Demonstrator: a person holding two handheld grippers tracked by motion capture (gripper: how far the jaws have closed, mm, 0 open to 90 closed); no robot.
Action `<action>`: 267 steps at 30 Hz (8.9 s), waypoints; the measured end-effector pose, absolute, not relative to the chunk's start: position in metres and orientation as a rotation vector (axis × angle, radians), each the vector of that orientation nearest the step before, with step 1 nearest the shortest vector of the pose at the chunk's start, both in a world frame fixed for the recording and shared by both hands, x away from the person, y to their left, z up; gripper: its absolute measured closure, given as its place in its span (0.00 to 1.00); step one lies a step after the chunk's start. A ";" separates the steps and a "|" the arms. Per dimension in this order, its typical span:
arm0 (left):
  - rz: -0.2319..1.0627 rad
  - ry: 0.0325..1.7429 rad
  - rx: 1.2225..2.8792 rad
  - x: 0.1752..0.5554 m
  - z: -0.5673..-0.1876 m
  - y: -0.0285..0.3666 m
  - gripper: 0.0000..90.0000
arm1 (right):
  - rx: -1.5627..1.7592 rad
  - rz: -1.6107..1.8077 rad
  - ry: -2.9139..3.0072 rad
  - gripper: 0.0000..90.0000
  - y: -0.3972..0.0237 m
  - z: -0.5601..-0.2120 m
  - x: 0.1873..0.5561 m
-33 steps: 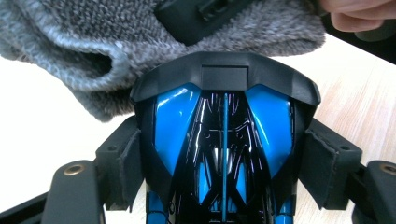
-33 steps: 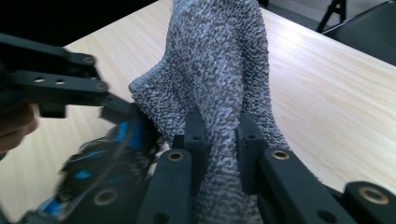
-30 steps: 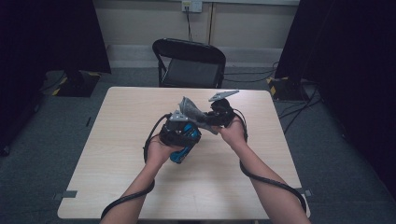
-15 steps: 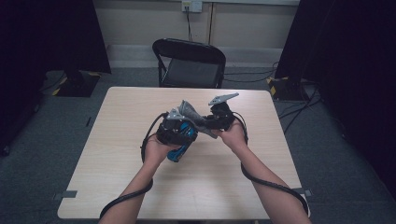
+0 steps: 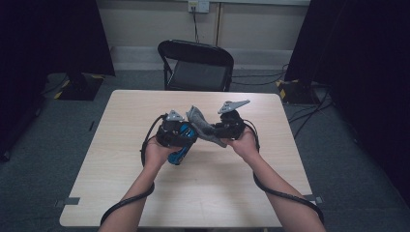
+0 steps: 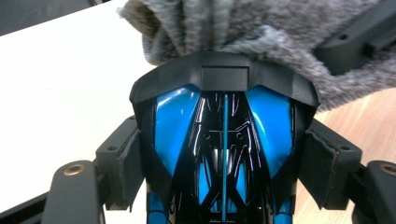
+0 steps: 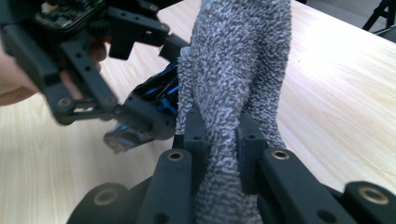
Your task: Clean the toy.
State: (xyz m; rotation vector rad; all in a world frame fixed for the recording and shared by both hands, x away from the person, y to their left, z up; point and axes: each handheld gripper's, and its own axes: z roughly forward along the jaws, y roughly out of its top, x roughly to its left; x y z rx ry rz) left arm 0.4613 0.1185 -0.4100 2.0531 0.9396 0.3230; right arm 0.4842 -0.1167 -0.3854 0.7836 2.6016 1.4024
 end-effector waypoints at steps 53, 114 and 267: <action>0.340 0.926 2.003 0.456 -0.397 0.123 0.28 | 0.994 1.329 2.496 0.88 -0.181 -0.392 0.501; 0.322 0.947 2.036 0.462 -0.406 0.118 0.28 | 0.771 1.379 2.611 0.88 -0.116 -0.377 0.487; 0.357 0.907 2.006 0.456 -0.390 0.107 0.28 | 0.831 1.382 2.569 0.88 -0.113 -0.374 0.497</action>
